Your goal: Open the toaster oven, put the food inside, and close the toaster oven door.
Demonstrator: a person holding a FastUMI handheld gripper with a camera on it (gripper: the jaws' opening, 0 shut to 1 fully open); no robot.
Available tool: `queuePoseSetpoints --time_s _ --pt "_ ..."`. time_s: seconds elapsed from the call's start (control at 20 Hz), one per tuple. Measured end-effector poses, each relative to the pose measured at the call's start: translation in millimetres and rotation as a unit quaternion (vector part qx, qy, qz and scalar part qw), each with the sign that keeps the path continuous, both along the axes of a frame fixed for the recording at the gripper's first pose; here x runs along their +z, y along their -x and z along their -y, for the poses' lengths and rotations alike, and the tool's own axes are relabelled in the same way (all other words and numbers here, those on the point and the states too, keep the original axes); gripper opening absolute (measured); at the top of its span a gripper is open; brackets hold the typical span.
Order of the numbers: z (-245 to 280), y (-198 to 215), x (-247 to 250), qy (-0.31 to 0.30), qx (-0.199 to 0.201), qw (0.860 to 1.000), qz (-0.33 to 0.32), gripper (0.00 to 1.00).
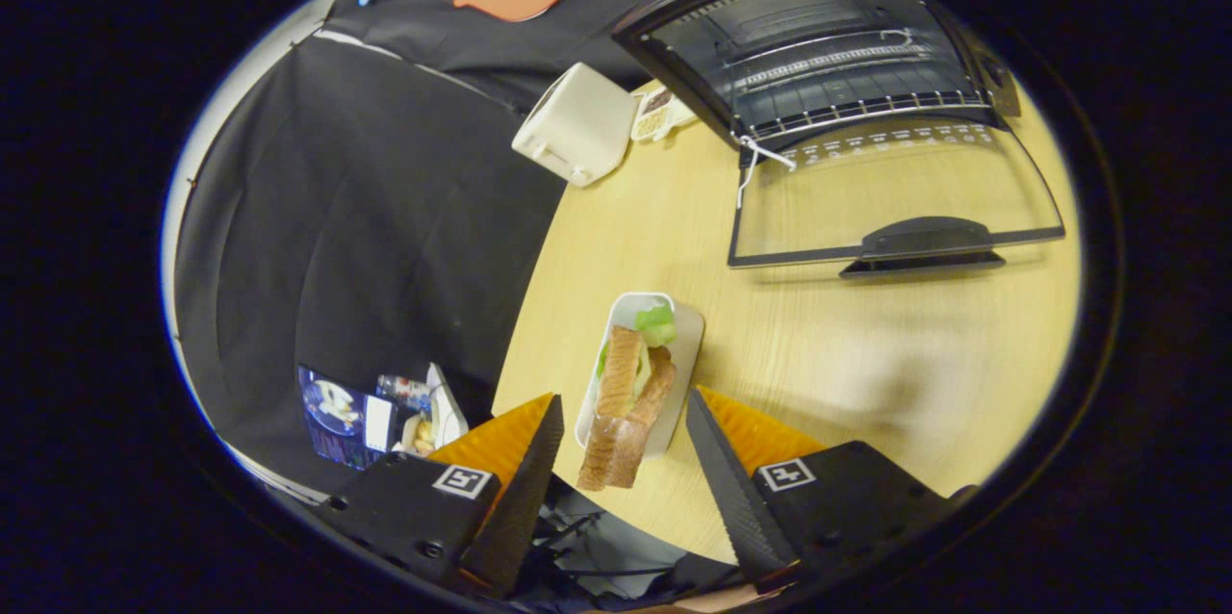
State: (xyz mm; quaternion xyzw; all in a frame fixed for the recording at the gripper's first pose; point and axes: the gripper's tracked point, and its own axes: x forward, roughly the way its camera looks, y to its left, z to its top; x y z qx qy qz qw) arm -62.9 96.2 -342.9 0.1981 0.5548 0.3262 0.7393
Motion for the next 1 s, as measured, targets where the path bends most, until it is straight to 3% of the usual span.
queuePoseSetpoints --time_s 0.3,0.55,0.8,1.0 --pt "-6.2 -1.8 -4.3 0.038 0.022 0.999 0.025 0.59" --pt "-6.9 -3.9 -3.7 0.032 0.012 0.999 0.034 0.44" --pt "-2.7 -5.9 8.7 0.012 -0.01 0.999 0.031 0.38" --pt "-1.2 -7.7 27.5 -0.038 -0.031 0.999 0.008 0.36"
